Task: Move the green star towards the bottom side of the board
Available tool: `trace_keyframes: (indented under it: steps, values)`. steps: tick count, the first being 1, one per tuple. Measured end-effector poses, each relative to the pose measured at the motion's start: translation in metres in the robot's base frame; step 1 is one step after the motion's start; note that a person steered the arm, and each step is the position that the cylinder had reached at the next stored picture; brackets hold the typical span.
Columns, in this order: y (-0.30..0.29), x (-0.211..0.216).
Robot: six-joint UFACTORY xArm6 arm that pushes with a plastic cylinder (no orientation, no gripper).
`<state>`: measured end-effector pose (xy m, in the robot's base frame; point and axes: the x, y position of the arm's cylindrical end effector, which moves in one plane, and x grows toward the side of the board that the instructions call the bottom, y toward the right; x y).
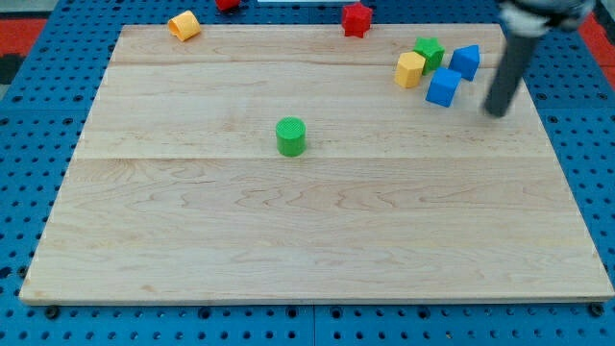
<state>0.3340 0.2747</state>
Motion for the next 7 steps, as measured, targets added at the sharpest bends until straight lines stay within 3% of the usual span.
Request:
trace_keyframes:
  steps: [1, 2, 3, 4, 6, 7]
  values:
    - [-0.033, -0.058]
    - [-0.077, -0.078]
    - [-0.161, -0.081]
    - [-0.229, -0.013]
    - [-0.245, -0.072]
    - [-0.322, -0.083]
